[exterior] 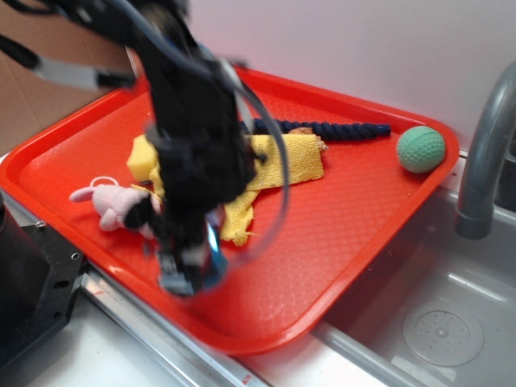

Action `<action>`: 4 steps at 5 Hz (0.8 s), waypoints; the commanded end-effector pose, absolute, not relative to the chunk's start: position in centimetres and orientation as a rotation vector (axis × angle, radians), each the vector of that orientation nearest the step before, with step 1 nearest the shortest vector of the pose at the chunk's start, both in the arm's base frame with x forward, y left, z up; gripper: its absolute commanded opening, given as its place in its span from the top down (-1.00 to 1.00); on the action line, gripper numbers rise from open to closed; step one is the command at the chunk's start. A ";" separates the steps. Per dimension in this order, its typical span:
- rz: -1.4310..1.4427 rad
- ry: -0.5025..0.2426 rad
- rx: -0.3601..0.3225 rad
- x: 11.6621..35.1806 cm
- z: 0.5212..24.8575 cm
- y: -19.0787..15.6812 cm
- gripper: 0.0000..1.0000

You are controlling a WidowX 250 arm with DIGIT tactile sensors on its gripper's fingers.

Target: Grab the blue ball.

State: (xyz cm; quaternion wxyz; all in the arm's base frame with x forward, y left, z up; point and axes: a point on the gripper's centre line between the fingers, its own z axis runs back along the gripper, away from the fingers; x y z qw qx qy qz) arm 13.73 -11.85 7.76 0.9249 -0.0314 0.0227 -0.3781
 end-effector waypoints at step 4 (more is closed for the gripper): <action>0.188 -0.164 0.119 11.9 24.3 4.1 1.00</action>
